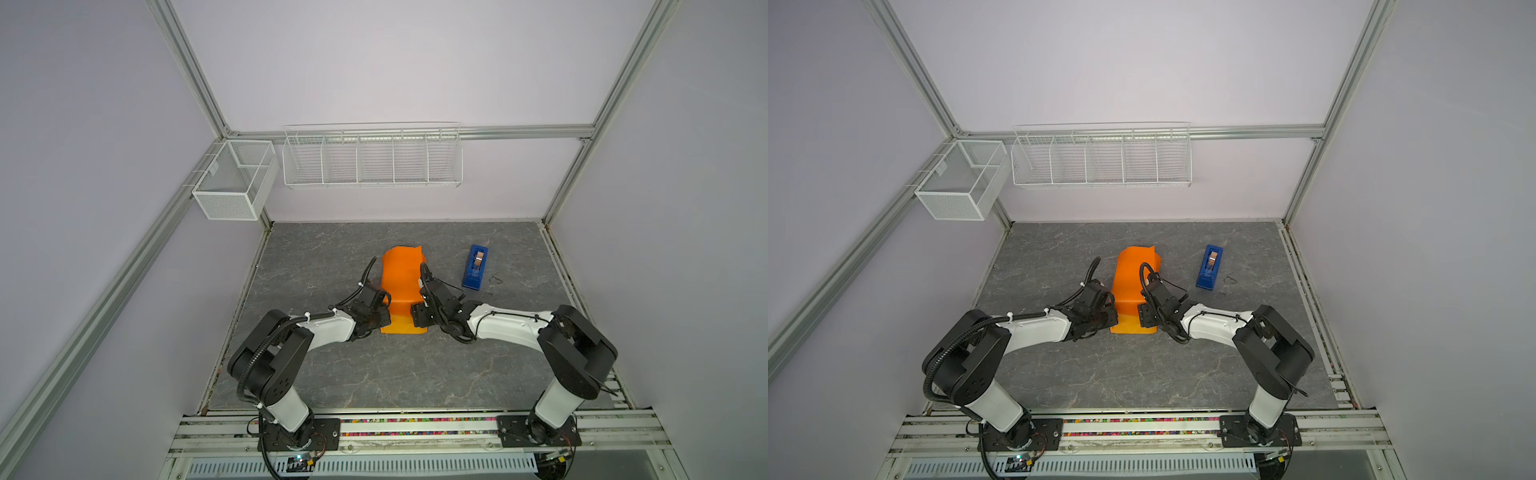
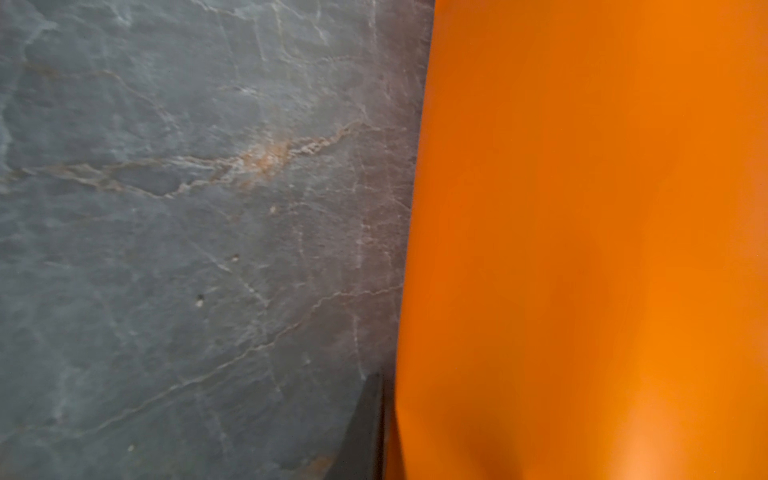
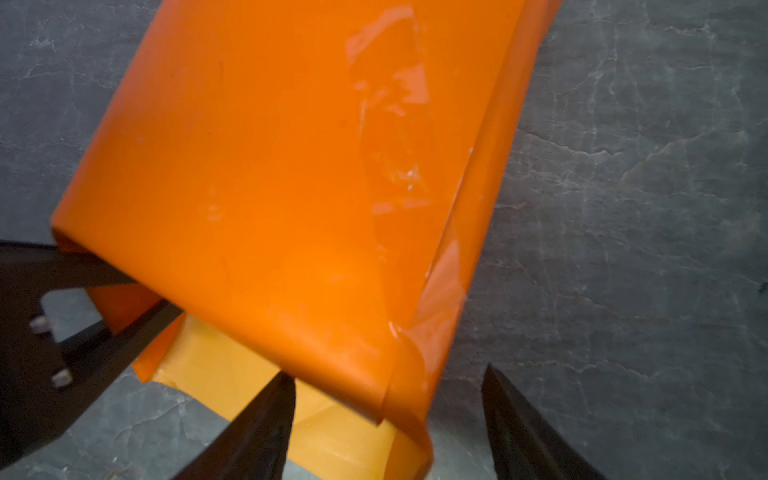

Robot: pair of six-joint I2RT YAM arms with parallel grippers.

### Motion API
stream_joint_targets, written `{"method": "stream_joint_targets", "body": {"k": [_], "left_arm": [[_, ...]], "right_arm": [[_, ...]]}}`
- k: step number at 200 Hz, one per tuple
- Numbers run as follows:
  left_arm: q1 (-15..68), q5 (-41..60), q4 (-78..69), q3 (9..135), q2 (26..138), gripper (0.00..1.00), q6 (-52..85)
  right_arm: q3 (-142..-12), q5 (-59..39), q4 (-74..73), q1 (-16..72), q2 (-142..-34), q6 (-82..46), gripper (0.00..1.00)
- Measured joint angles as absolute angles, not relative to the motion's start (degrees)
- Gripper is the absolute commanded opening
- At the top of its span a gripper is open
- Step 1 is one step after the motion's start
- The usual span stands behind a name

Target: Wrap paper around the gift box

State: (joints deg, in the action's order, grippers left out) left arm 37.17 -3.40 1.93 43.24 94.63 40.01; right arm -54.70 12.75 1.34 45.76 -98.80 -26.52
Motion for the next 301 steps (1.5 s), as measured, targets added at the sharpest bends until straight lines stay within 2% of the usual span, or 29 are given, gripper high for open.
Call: {"method": "stream_joint_targets", "body": {"k": [88,112,136,153,181,227,256,301], "left_arm": [[37.17,-3.18,1.56,43.79,95.26,0.14,39.81],[37.17,-3.16,1.56,43.83,95.26,0.18,39.79],[37.17,-3.03,2.46,43.99,94.70,0.27,39.53],[37.17,-2.98,4.47,43.99,93.01,0.32,39.57],[37.15,-3.60,7.40,43.99,87.99,0.32,39.42],[37.15,-8.34,15.66,45.82,84.01,0.26,40.23],[37.10,-10.28,19.03,47.83,85.56,0.20,39.94],[36.53,-10.02,19.53,49.10,89.86,0.17,38.48]], "right_arm": [[-55.53,11.51,-0.08,43.35,-101.38,-26.61,0.42],[-55.53,11.29,-0.36,43.31,-101.38,-26.74,0.36],[-55.53,11.27,-0.36,43.22,-101.38,-26.72,0.32],[-55.53,11.27,-0.36,43.20,-101.38,-26.72,0.30],[-55.53,11.29,-0.36,43.20,-101.38,-26.76,0.28],[-55.53,11.29,-0.36,43.20,-101.38,-26.74,0.27],[-55.53,11.27,-0.36,43.20,-101.38,-26.74,0.26],[-55.53,11.25,-0.36,43.20,-101.38,-26.76,0.25]]}}
